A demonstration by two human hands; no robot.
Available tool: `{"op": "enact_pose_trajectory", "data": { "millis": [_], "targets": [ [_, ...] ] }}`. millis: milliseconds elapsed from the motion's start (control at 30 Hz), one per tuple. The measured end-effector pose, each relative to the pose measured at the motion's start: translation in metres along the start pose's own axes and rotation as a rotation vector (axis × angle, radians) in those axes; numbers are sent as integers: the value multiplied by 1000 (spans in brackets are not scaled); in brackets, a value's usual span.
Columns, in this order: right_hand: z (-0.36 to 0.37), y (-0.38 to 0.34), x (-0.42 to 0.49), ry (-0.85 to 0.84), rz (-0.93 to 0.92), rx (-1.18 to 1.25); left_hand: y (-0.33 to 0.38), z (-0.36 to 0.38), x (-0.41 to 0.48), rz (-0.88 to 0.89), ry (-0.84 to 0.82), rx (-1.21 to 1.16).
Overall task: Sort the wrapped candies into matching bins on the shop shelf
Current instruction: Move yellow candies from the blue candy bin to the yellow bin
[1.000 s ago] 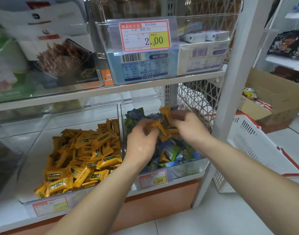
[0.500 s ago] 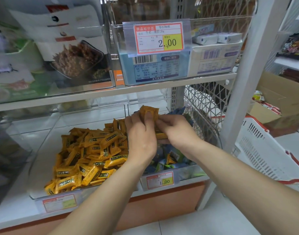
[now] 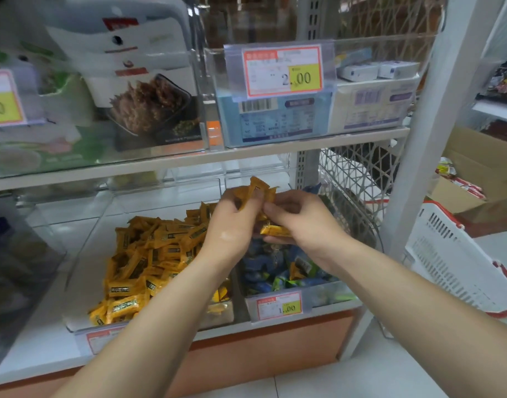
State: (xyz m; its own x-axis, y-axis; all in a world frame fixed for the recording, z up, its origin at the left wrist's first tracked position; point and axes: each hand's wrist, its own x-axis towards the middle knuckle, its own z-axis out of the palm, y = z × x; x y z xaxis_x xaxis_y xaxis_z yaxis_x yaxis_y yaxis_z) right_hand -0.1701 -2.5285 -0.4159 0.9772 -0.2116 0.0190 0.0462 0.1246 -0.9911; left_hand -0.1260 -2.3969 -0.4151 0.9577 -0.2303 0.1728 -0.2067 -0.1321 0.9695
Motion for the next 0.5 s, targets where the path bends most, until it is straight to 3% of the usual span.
{"op": "enact_pose_trajectory", "data": {
  "millis": [200, 333, 500],
  "targets": [
    [30, 1, 3, -15, -31, 17, 2, -33, 0, 9, 50, 57],
    [57, 1, 14, -66, -17, -30, -7, -71, 8, 18, 172, 176],
    [92, 9, 22, -102, -213, -470, -33, -134, 16, 30, 247, 560]
  ]
}}
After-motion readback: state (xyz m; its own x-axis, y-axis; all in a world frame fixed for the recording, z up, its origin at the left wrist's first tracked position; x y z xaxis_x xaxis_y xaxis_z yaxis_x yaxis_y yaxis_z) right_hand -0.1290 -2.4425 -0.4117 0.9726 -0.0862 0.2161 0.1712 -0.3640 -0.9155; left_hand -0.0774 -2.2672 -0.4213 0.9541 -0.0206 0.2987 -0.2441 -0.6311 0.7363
